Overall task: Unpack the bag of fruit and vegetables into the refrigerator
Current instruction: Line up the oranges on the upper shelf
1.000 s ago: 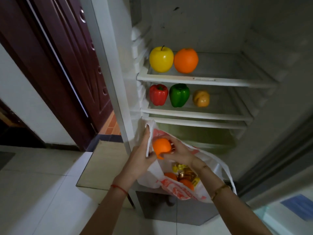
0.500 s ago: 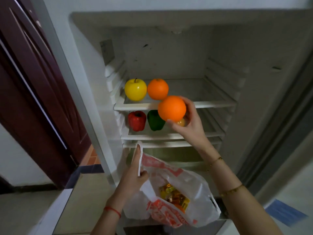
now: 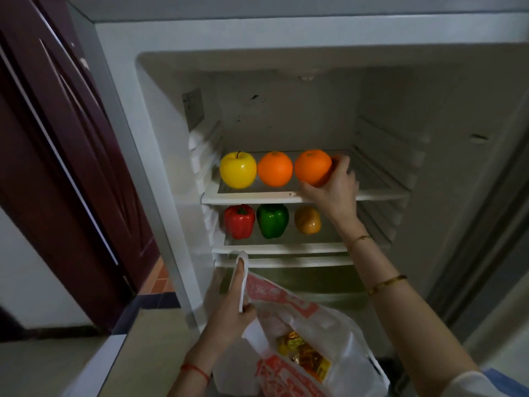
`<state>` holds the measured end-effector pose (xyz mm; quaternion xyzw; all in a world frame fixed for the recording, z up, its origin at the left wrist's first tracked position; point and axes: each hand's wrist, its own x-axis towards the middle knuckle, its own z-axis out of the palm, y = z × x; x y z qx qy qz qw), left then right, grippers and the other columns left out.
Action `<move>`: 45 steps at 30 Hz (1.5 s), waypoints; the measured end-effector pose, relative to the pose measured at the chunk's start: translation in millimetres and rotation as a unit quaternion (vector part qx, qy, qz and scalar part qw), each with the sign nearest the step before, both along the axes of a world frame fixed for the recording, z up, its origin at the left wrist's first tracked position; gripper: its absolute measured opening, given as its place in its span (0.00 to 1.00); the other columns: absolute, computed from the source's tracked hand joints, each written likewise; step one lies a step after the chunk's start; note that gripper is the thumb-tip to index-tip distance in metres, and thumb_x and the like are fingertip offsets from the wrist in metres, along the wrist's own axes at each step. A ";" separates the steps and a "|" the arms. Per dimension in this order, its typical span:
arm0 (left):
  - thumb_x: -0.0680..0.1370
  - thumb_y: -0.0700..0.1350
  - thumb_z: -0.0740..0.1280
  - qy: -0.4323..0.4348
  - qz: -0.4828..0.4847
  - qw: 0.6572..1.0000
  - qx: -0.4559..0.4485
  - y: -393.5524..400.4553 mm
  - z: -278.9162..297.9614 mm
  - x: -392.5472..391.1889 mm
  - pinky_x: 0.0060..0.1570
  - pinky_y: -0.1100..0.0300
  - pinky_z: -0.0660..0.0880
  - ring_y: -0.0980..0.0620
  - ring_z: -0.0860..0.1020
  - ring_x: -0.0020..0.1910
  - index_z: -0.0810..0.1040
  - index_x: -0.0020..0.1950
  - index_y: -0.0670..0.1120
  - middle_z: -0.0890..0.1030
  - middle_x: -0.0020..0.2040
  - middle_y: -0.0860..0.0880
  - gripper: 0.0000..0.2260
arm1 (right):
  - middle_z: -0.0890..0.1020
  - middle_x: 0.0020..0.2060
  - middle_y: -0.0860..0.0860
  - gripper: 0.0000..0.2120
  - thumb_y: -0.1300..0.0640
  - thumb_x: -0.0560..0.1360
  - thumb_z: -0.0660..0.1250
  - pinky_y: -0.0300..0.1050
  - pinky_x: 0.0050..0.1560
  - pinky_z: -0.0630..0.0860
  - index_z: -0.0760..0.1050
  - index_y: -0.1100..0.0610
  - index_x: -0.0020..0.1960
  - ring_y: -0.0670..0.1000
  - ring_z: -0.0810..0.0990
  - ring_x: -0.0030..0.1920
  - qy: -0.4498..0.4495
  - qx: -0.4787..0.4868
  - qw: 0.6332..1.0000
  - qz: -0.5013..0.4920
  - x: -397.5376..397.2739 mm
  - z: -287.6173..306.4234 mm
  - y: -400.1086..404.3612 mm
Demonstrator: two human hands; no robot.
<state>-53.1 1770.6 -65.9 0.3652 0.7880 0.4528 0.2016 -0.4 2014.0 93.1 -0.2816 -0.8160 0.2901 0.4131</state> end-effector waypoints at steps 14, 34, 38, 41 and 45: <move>0.79 0.34 0.66 -0.005 0.015 0.999 0.031 -0.6 -6.3 4.0 0.45 0.72 0.76 0.75 0.75 0.47 0.38 0.76 0.62 0.65 0.60 0.64 0.44 | 0.76 0.51 0.55 0.20 0.50 0.73 0.72 0.47 0.52 0.74 0.70 0.60 0.56 0.53 0.75 0.52 0.172 0.094 0.980 -0.039 23.3 -18.6 -21.2; 0.78 0.35 0.66 0.009 -0.062 0.998 0.028 -36.5 -0.6 38.1 0.35 0.68 0.73 0.60 0.76 0.32 0.39 0.71 0.73 0.74 0.32 0.51 0.45 | 0.81 0.53 0.46 0.17 0.46 0.73 0.71 0.30 0.44 0.77 0.75 0.48 0.60 0.45 0.81 0.49 -0.520 0.025 0.815 0.256 95.1 -295.0 -82.4; 0.78 0.37 0.67 0.004 -0.060 0.998 0.008 -38.5 -5.4 36.2 0.35 0.63 0.72 0.56 0.75 0.31 0.40 0.77 0.68 0.74 0.32 0.45 0.45 | 0.71 0.69 0.53 0.31 0.45 0.70 0.71 0.53 0.70 0.68 0.66 0.48 0.71 0.56 0.70 0.69 -0.552 0.021 0.800 0.236 98.5 -305.1 -89.3; 0.78 0.37 0.67 -0.003 -0.065 0.998 0.011 -37.0 -2.7 37.8 0.35 0.65 0.74 0.55 0.77 0.33 0.41 0.78 0.65 0.76 0.33 0.48 0.44 | 0.70 0.70 0.53 0.29 0.46 0.73 0.69 0.53 0.72 0.66 0.66 0.48 0.72 0.57 0.69 0.70 -0.540 0.012 0.807 0.237 97.8 -305.1 -91.9; 0.78 0.37 0.67 -0.006 -0.064 0.998 0.018 -35.3 -0.1 38.9 0.37 0.67 0.74 0.56 0.79 0.35 0.41 0.79 0.63 0.77 0.34 0.50 0.43 | 0.80 0.57 0.50 0.25 0.45 0.66 0.73 0.54 0.58 0.79 0.73 0.44 0.61 0.55 0.80 0.58 -0.525 -0.152 0.806 0.225 96.2 -308.5 -83.3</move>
